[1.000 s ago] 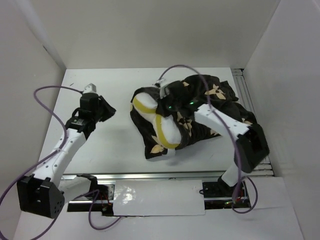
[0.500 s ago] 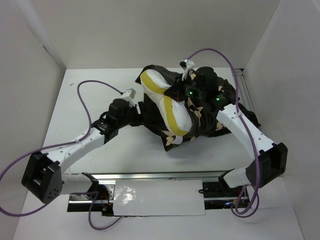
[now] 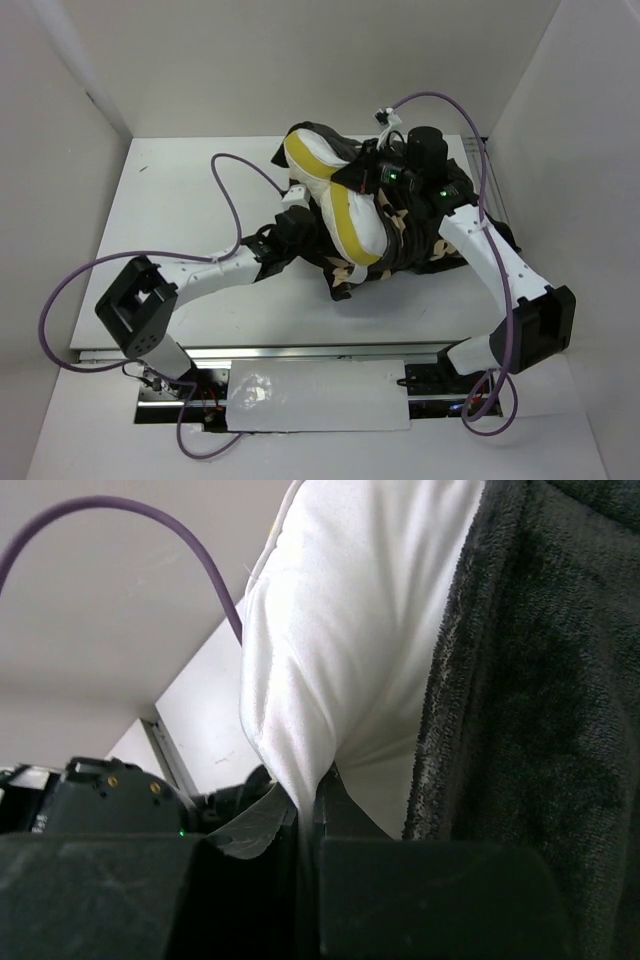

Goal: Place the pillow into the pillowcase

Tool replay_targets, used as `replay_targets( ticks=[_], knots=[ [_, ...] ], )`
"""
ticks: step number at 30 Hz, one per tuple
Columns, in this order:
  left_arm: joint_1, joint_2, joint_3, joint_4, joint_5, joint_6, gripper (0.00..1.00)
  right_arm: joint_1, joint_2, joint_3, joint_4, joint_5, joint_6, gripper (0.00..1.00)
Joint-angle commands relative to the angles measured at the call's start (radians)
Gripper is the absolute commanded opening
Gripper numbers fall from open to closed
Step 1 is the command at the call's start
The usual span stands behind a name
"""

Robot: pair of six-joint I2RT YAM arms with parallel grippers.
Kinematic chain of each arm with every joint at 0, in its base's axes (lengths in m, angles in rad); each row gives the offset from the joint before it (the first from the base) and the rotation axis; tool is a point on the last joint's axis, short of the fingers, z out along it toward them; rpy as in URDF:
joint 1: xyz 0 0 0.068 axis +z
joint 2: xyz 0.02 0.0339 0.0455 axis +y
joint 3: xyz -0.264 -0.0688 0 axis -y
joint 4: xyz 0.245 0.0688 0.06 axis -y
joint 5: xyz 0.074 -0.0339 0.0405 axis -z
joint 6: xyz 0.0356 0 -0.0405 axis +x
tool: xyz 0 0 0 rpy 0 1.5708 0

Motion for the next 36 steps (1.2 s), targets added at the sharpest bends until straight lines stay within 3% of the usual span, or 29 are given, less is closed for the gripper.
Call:
replay_targets(
  ticks=[1, 3, 7, 10, 11, 12, 13, 14, 15, 16, 19, 22, 25, 26, 27, 31, 33, 34, 35, 36],
  knots=[
    [-0.024, 0.056, 0.097, 0.058, -0.212, -0.115, 0.9, 0.009, -0.019, 0.069, 0.223, -0.137, 0.083, 0.0],
    [-0.024, 0.079, 0.107, 0.042, -0.234, -0.164, 0.92, 0.009, -0.019, 0.069, 0.213, -0.146, 0.083, 0.0],
    [-0.024, 0.064, 0.068, 0.176, -0.246, -0.191, 0.96, 0.018, -0.028, 0.069, 0.187, -0.16, 0.083, 0.0],
    [-0.024, 0.154, 0.158, 0.029, -0.375, -0.241, 0.96, 0.018, -0.039, 0.069, 0.187, -0.189, 0.094, 0.0],
    [-0.024, 0.186, 0.255, -0.043, -0.422, -0.299, 0.96, 0.018, -0.049, 0.059, 0.196, -0.207, 0.094, 0.0],
    [-0.011, 0.217, 0.301, -0.165, -0.432, -0.325, 0.96, 0.018, -0.05, 0.059, 0.196, -0.207, 0.094, 0.0],
    [-0.01, 0.266, 0.338, -0.183, -0.432, -0.326, 0.95, 0.018, -0.06, 0.059, 0.196, -0.207, 0.094, 0.0],
    [0.0, 0.281, 0.372, -0.183, -0.423, -0.312, 0.9, 0.018, -0.071, 0.059, 0.17, -0.207, 0.094, 0.0],
    [0.0, 0.282, 0.372, -0.183, -0.404, -0.312, 0.68, 0.005, -0.071, 0.059, 0.151, -0.197, 0.094, 0.0],
    [0.013, 0.282, 0.383, -0.207, -0.39, -0.312, 0.53, 0.005, -0.071, 0.073, 0.127, -0.142, 0.073, 0.0],
    [0.023, 0.201, 0.316, -0.203, -0.37, -0.32, 0.23, -0.006, -0.071, 0.105, 0.012, 0.007, -0.001, 0.0],
    [0.023, 0.061, 0.197, -0.203, -0.428, -0.292, 0.23, -0.017, -0.039, 0.125, -0.085, 0.075, -0.055, 0.0],
    [0.046, -0.06, 0.124, -0.27, -0.471, -0.246, 0.23, -0.017, -0.028, 0.125, -0.146, 0.26, -0.091, 0.0],
    [0.046, -0.088, 0.111, -0.295, -0.472, -0.246, 0.2, -0.017, -0.028, 0.125, -0.161, 0.338, -0.105, 0.0],
    [0.078, -0.114, 0.09, -0.319, -0.472, -0.246, 0.0, -0.005, -0.028, 0.116, -0.175, 0.365, -0.142, 0.0],
    [0.161, -0.237, 0.035, -0.37, -0.412, -0.184, 0.0, 0.037, -0.008, 0.067, -0.202, 0.446, -0.194, 0.0],
    [0.184, -0.29, -0.008, -0.254, -0.328, -0.104, 0.0, 0.046, -0.02, 0.046, -0.156, 0.372, -0.194, 0.0],
    [0.184, -0.301, -0.022, -0.197, -0.22, -0.014, 0.0, 0.046, -0.02, 0.036, -0.142, 0.357, -0.194, 0.0],
    [0.184, -0.301, -0.039, -0.071, -0.168, 0.025, 0.0, 0.046, -0.034, 0.036, -0.128, 0.357, -0.182, 0.0],
    [0.165, -0.301, -0.057, -0.01, -0.128, 0.056, 0.08, 0.055, -0.034, 0.036, -0.116, 0.348, -0.182, 0.0]
  ],
)
